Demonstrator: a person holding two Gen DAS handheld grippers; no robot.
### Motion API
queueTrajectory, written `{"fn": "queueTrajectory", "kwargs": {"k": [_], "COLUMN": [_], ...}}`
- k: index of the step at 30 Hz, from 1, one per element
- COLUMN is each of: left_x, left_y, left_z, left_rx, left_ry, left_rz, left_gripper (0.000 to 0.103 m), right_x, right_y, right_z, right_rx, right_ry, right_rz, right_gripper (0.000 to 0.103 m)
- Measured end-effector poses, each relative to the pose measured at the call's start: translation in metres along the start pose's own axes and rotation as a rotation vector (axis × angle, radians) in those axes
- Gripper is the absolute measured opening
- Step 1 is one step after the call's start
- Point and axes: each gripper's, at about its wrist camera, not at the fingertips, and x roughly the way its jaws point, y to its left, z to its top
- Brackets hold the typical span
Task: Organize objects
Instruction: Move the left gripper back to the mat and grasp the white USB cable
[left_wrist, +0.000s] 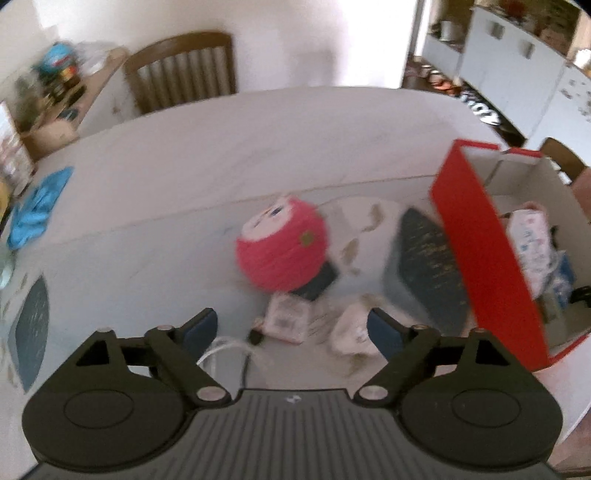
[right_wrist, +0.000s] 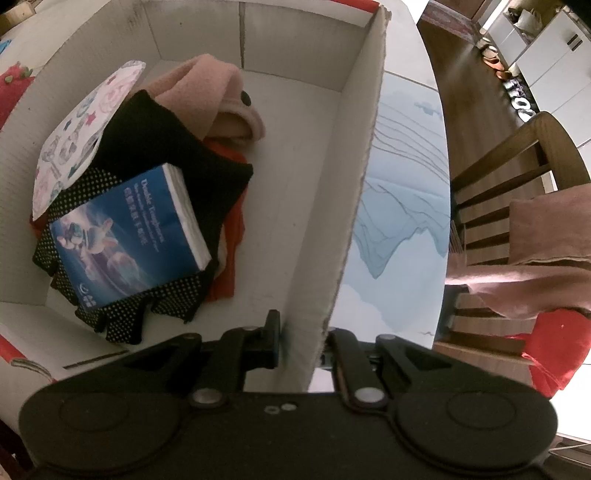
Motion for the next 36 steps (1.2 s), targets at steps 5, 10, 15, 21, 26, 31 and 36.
{"fn": "queueTrajectory", "kwargs": {"k": [5,10,15,21,26,31,36], "left_x": [0.021,0.043,0.063,0.083,0.09,0.091,0.088], "left_y": [0.028,0.059,0.081,0.091,0.094,0.097,0.098], "left_z": [-0.019,-0.038,-0.053,-0.06,-0.061,-0.061,-0.06], "left_rx": [-0.083,-0.144,-0.175,-0.203,-0.219,-0.28,-0.326], "left_ry": [0.042,0.108,0.162,0.208,0.216,0.218,0.209], "left_rz": [0.044,0.112,0.154,0.176,0.174,0.163,0.126], "left_gripper": [0.09,0.09,0.09,0.09,0.091,0.09,0.065], "right_x": [0.001,0.002,0.004,0.003,0.003,0.002,0.003], "right_y": [0.001,0.001,0.002,0.002,0.002,0.002,0.002], "right_z": [0.001,-0.001,-0.001,-0.002,-0.003,-0.003,-0.003], "right_rx": [0.001,0.001,-0.001,-0.002,0.0,0.001,0.001], "right_ry": [0.003,0.005,0.008,0.009,0.008,0.007,0.007], "right_rz": [-0.004,-0.003,-0.007,-0.01,-0.012,-0.012,-0.013], "right_gripper": [0.009,0.009,0.009,0.009,0.009,0.009,0.009]}}
